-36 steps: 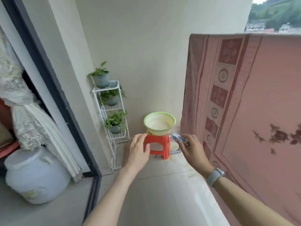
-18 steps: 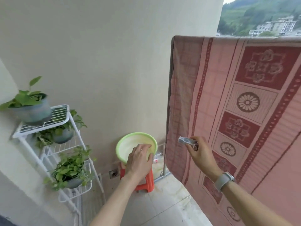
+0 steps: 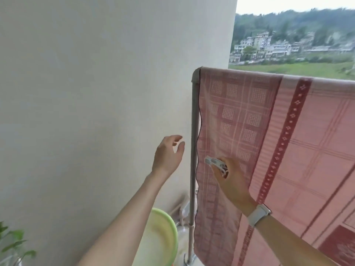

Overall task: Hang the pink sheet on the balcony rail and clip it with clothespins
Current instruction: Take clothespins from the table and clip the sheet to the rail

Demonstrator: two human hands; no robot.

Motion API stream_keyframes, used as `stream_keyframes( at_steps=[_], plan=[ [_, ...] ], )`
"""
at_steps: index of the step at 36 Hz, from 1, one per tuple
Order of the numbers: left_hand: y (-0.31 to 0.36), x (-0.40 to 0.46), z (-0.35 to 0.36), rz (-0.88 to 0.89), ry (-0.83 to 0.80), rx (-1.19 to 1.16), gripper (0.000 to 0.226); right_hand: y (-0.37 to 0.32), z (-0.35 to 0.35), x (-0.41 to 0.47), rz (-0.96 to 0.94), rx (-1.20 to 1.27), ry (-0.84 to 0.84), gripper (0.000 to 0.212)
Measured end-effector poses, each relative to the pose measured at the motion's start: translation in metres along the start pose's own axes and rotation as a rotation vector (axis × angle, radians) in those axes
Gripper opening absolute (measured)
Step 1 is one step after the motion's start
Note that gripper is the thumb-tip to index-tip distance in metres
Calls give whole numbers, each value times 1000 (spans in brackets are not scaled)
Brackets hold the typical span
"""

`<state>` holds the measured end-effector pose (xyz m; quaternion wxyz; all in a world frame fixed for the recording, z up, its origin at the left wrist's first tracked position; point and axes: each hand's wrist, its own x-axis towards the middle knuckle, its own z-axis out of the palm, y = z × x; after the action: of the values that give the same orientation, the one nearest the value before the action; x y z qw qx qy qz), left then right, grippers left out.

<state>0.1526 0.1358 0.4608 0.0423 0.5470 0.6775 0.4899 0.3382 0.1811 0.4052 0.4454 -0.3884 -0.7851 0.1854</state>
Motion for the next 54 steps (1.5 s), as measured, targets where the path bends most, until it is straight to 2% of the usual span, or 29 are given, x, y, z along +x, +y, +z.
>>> stream_keyframes(
  at_steps=[5,9,13,15,18,24,31,34,38,39,41,42,44,47,50,52,54],
  plan=[
    [39,116,-1,195,10,-268,46,-14,-2,55,-161,-90,183,31],
    [63,177,-4,264,-183,-529,59,-36,-3,84,-229,-180,318,28],
    [63,212,4,381,-342,-557,35,-54,-2,111,-287,-334,413,27],
    [64,216,5,381,-388,-691,19,-60,-1,119,-291,-404,454,28],
    [67,216,5,400,-407,-813,6,-66,2,126,-316,-500,484,26],
    [71,221,0,433,-363,-843,22,-77,9,141,-310,-566,525,28],
    [49,256,-23,363,-178,-856,23,-95,15,157,-395,-573,554,29],
    [35,262,-22,384,-182,-821,22,-94,22,159,-395,-591,527,28],
    [18,241,-4,326,-426,-888,8,-79,36,153,-346,-590,465,29],
    [13,235,0,285,-518,-937,16,-75,38,151,-318,-588,453,29],
    [1,226,8,249,-712,-985,52,-71,42,147,-284,-589,445,29],
    [-5,224,13,254,-787,-997,62,-69,43,145,-283,-601,452,29],
    [-13,219,19,222,-894,-1021,64,-67,45,143,-286,-623,460,28],
    [-21,218,26,139,-961,-1025,61,-65,45,140,-263,-633,455,28],
    [-24,215,29,106,-938,-1002,41,-62,46,136,-244,-647,450,28],
    [-27,213,32,52,-839,-1024,25,-60,48,134,-234,-651,439,28],
    [-31,212,35,27,-713,-1033,22,-58,52,134,-230,-668,428,28]
  ],
)
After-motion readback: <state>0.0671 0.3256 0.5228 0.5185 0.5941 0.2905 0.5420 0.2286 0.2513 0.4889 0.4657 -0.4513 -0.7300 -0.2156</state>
